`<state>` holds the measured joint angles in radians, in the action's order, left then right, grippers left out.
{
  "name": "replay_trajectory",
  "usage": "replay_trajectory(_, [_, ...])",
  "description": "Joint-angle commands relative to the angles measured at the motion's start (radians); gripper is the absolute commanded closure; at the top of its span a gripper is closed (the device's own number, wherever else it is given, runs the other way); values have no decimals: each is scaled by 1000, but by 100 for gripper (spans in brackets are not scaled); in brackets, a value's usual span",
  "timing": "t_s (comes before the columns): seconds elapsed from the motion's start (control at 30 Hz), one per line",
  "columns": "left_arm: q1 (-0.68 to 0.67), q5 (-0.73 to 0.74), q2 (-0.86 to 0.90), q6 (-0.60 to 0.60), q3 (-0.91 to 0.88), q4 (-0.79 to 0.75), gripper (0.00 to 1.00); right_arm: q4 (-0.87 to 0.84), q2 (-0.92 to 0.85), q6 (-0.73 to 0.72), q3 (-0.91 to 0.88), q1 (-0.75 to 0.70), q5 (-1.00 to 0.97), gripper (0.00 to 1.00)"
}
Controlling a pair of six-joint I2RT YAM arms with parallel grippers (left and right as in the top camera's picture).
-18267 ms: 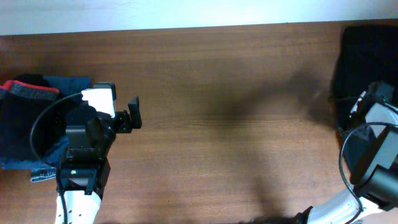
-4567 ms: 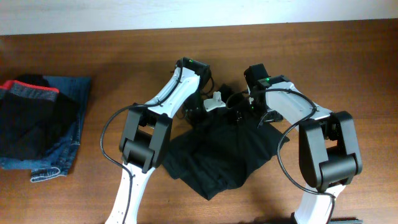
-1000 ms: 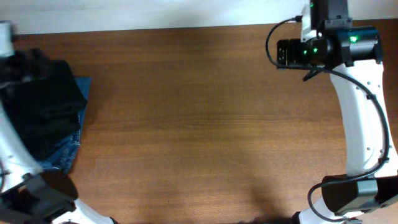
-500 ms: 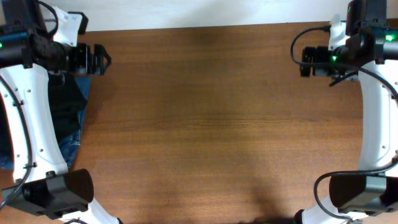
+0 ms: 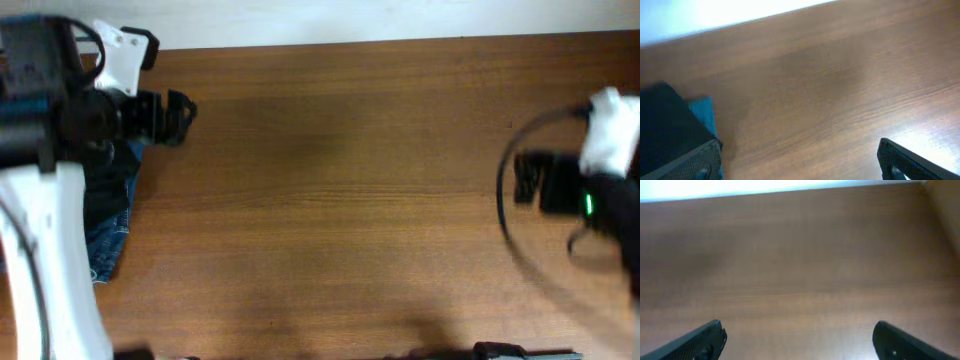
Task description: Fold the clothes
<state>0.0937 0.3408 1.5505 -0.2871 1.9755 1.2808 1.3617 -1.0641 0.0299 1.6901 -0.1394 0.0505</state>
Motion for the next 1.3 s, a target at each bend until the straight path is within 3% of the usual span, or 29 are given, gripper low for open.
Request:
replay_trajectory(0.0, [-18,3,-182,3,-210,-100,1,-74,208,45,-218,10,-3,1])
replay_trajectory(0.2, [-24,4,-485,14,-663,-332,1,-137,557,45,-505,9,-2,1])
replay_trajectory(0.47, [-24,3,-643,13,-1017,-376,0,-41,751,44,-613,9,-2,1])
replay_trajectory(0.63, [-24,-53,-614,13,-1088,-376,1,-41,752,44,-613,9,-2,1])
replay_trajectory(1.27, [-24,-57,-526,13,-1089,-398,1,-41,753,45,-613,9,-2,1])
